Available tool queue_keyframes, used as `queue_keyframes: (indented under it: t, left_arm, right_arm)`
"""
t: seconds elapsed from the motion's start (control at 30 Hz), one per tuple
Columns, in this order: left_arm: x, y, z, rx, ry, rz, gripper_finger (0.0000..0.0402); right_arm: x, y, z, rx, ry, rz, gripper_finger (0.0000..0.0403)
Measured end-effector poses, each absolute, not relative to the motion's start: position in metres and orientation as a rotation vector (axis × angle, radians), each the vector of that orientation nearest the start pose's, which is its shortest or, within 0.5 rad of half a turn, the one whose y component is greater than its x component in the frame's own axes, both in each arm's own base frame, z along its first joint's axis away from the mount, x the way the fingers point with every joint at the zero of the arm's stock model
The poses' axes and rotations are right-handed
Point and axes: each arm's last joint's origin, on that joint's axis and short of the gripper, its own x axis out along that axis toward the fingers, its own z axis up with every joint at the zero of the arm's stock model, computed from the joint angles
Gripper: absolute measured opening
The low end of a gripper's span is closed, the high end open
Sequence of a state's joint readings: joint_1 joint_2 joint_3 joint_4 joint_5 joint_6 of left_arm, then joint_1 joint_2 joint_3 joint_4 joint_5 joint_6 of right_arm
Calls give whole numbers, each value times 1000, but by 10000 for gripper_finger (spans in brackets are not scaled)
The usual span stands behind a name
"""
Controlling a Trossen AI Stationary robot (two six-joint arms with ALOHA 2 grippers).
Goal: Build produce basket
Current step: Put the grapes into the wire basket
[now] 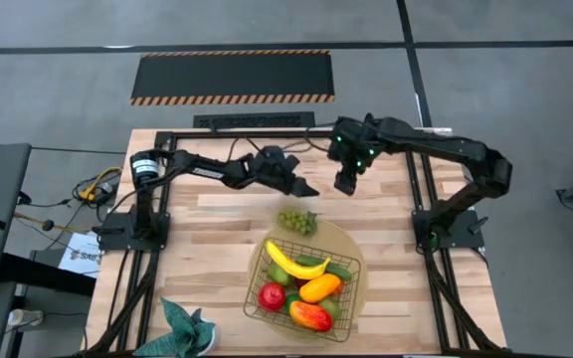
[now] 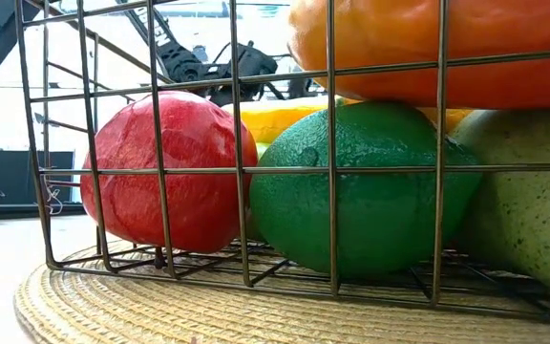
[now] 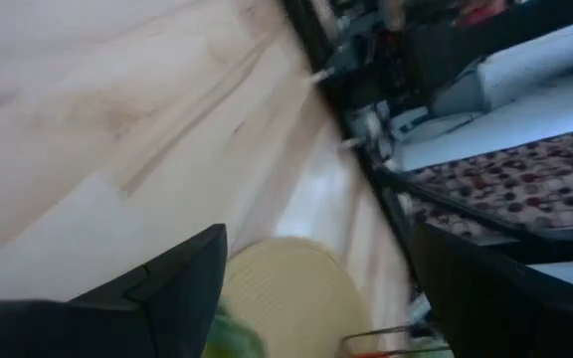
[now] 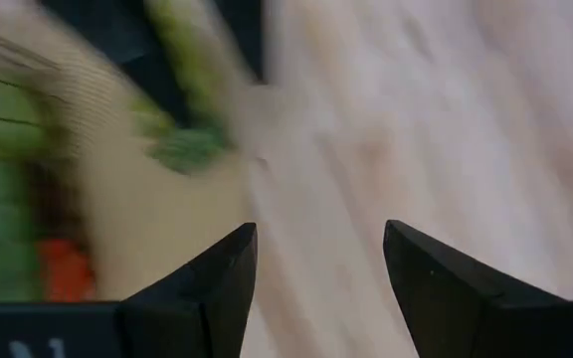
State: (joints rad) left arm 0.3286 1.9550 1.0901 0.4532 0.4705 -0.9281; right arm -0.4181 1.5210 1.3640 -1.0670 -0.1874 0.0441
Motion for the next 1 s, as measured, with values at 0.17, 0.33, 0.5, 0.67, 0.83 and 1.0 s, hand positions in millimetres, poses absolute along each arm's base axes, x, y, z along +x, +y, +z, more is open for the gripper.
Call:
queue_keyframes:
  t: [0.17,0.33,0.5,0.67,0.83,1.0]
  left_arm:
    - [375,125,193,-1076,464,9,302]
    - [346,120,233,-996,512,78,302]
    - [315,106,271,-903,517,201,302]
    - [290,82,303,-840,475,255,302]
    - [273,64,330,-785,376,295,302]
    - [265,52,335,-764,370,329,302]
  right_arm:
    - [276,-91,284,397,988,-133,238]
    - [294,-82,254,389,911,-119,238]
    - [312,-73,216,344,969,-67,238]
    - [327,-65,179,321,1075,-23,238]
    - [338,-63,154,322,1103,-7,238]
    - [341,-63,139,328,1153,-11,233]
